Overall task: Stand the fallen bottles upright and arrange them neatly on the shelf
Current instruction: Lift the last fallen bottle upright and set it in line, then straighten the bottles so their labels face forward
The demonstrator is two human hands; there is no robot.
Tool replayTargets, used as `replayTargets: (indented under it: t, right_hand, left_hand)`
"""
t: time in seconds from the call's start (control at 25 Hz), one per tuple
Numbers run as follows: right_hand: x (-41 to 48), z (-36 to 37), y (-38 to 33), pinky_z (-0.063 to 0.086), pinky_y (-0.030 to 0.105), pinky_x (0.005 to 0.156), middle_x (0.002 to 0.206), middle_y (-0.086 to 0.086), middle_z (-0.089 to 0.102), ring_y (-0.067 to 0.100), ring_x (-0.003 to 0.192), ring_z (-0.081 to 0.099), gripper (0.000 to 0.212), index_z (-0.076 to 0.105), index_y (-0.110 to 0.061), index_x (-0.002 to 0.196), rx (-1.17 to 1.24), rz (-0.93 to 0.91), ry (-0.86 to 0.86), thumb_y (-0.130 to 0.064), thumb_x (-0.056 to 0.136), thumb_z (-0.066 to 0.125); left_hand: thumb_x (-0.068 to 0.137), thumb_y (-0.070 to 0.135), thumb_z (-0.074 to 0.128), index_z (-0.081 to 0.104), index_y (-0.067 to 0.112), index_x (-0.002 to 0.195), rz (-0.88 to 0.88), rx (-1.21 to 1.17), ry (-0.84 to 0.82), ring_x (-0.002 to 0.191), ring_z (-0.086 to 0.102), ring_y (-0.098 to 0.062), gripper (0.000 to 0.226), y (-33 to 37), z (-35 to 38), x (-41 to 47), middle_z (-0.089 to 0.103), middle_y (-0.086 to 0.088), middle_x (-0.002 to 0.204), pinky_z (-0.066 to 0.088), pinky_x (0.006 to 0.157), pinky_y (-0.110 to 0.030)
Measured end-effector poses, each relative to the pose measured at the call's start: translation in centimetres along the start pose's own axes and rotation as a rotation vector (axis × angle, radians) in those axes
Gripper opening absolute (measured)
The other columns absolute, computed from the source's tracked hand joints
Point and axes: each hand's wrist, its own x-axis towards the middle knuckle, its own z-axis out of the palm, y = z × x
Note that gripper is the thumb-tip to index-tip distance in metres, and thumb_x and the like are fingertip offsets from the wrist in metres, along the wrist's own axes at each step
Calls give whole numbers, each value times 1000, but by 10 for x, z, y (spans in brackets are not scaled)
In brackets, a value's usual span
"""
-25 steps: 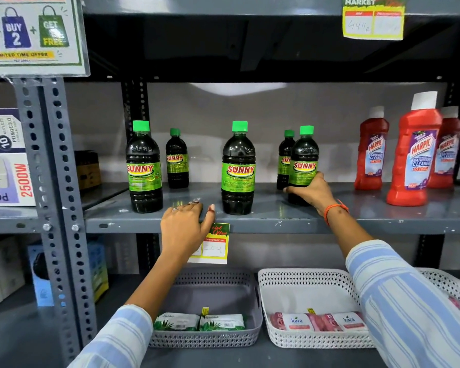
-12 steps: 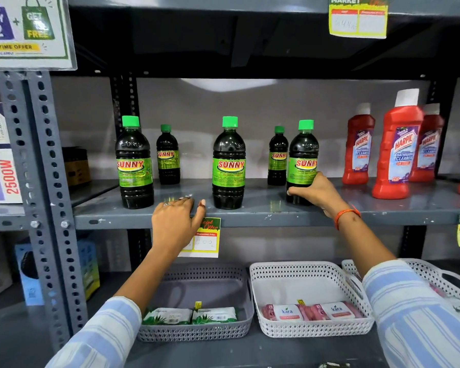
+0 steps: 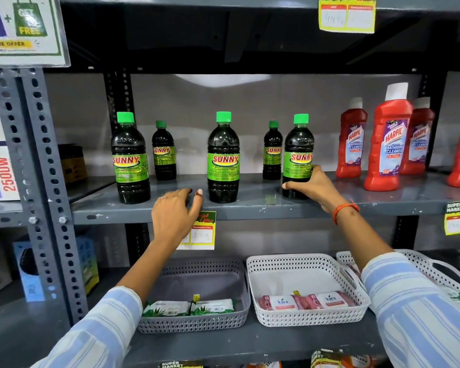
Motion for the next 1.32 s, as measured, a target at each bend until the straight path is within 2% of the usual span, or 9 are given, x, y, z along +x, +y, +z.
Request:
replayTargets:
  t: [0.16,0.24,0.4,0.52,0.64,0.72,0.88,1.08,1.32]
  right_hand:
    - [0,-4,0,53,40,97,111,2,70,19,104,66,85,58,-17,115,-10,-26,-37,-52,43,87]
    - [-11,-8,-8,48,37,102,116,1,67,16,105,64,71,58,-18,114,130,-28,-68,-54,58,84]
    - [-22,-17,-18,45,37,99,102,0,64,13,97,59,47,57,-22,108,484,65,-124,-63,90,42]
    - [-15,-19,-17,48,33,82,96,1,60,12,90,57,55,54,-17,113,503,103,-89,-61,96,26]
    - [-14,-20,-18,45,28,70,95,1,61,12,87,58,59,52,-13,119,456,105,-127,-57,98,20]
    - [-16,-22,-18,48,29,76,101,2,63,13,90,59,58,52,-13,125,415,103,-153,-55,99,21]
    - [-17,-30,-15,32,51,114,141,6,55,23,130,49,62,48,-20,140,346,93,-197,-60,95,32]
    - [-15,-44,-2,41,39,106,133,7,59,21,122,54,51,50,-19,137,350,63,-163,-50,99,36]
    - [-15,-43,1,41,37,104,134,7,58,19,123,53,52,48,-13,138,321,21,-162,-46,100,34]
  left_hand:
    - [88,50,31,68,1,100,-41,-81,33,82,65,-34,62,11,2,-4,72,-15,87,48,72,-39]
    - [89,45,38,62,-1,109,-43,-76,126,94,62,-35,55,16,2,-6,70,-17,100,46,80,-42]
    - [89,32,47,60,-2,103,294,-69,319,90,58,-34,39,68,7,-6,65,-19,100,42,78,-39]
    - [88,37,48,63,3,88,432,-166,135,78,60,-33,38,129,21,4,65,-15,84,42,69,-36]
    - [86,49,59,58,5,99,136,-250,-328,94,60,-35,46,169,46,18,67,-16,98,44,69,-38]
    - [81,51,66,57,6,107,-6,-304,-478,101,59,-36,53,176,64,27,67,-18,107,43,71,-37]
    - [76,51,72,65,11,107,-75,-409,-476,100,62,-35,51,177,81,38,70,-15,104,48,76,-38]
    - [76,49,72,65,13,106,-33,-445,-507,97,62,-33,47,187,84,37,70,-14,102,47,74,-36]
    - [74,51,73,64,13,101,-46,-437,-423,93,64,-31,47,186,87,36,71,-11,98,51,73,-37]
